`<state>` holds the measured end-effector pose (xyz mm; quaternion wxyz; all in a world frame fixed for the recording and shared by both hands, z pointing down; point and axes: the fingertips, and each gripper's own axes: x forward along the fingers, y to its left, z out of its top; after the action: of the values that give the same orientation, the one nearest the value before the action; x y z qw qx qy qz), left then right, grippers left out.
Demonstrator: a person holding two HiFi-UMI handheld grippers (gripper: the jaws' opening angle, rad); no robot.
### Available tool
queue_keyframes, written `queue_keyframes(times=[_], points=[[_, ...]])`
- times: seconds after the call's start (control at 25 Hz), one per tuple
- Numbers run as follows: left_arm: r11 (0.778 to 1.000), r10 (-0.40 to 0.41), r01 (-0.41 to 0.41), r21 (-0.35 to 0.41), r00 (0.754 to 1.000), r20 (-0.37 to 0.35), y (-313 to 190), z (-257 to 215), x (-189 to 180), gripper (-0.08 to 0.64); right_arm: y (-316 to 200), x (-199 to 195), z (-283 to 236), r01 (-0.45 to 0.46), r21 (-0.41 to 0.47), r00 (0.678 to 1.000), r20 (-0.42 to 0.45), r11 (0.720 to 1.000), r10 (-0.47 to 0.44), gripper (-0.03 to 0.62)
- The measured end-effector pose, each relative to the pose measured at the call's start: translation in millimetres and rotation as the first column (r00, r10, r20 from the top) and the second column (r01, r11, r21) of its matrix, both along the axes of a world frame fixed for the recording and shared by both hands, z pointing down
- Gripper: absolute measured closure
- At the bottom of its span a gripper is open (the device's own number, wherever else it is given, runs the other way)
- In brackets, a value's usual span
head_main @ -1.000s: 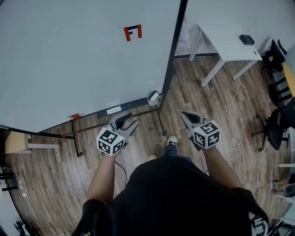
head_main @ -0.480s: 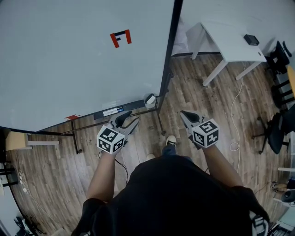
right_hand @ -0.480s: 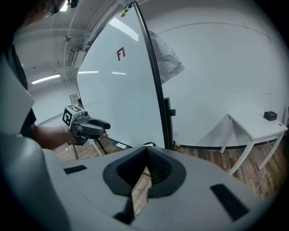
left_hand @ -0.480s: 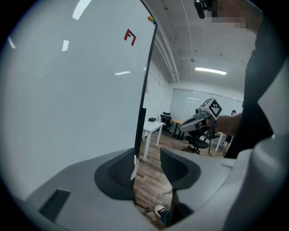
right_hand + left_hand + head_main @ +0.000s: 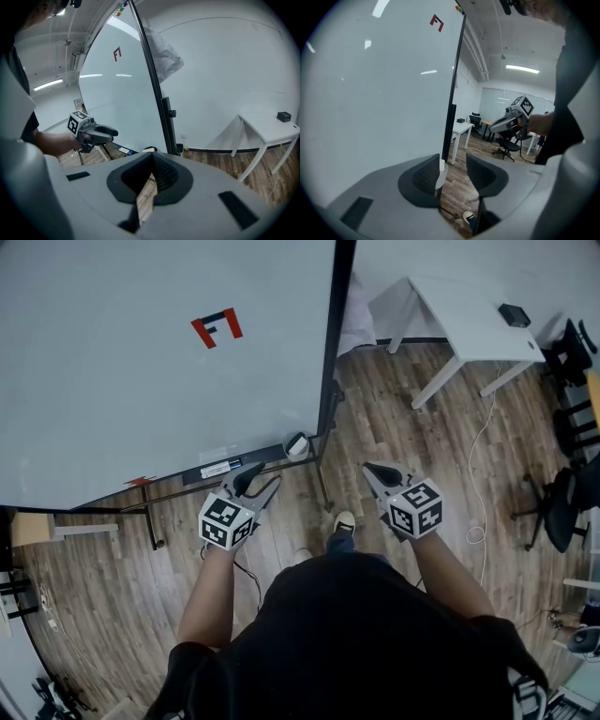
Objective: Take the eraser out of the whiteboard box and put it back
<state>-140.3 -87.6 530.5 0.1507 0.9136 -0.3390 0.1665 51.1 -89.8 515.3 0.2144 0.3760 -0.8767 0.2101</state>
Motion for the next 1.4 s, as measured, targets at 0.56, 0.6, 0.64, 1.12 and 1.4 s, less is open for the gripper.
queue_keyframes(times=[0.56, 0.6, 0.64, 1.12, 1.4], points=[[0.999, 0.002, -0.002, -0.046, 1.0, 0.004, -34.8, 23.4, 20.7, 0.374, -15.5, 1.0, 18.6, 0.034, -0.044, 0.999, 0.003, 0.998, -0.034, 0.598], [0.999, 0.004, -0.004, -0.052, 1.0, 0.001, -37.1, 24.9, 23.0, 0.374, -16.3, 2.1, 19.3, 0.035, -0.047, 0.999, 0.002, 0.998, -0.035, 0.598], [0.998, 0.005, -0.005, -0.058, 1.0, -0.003, -39.3, 26.5, 25.3, 0.374, -16.7, 3.2, 20.3, 0.037, -0.05, 0.999, 0.002, 0.998, -0.037, 0.598], [0.996, 0.026, -0.021, -0.082, 0.998, 0.057, -65.5, 51.0, 47.6, 0.374, -31.1, 20.9, 37.8, 0.039, -0.089, 0.999, -0.008, 0.995, -0.04, 0.598], [0.994, 0.024, -0.016, -0.11, 0.997, 0.069, -77.7, 69.5, 55.9, 0.374, -36.7, 30.5, 49.0, 0.041, -0.112, 0.999, -0.012, 0.993, -0.043, 0.598]])
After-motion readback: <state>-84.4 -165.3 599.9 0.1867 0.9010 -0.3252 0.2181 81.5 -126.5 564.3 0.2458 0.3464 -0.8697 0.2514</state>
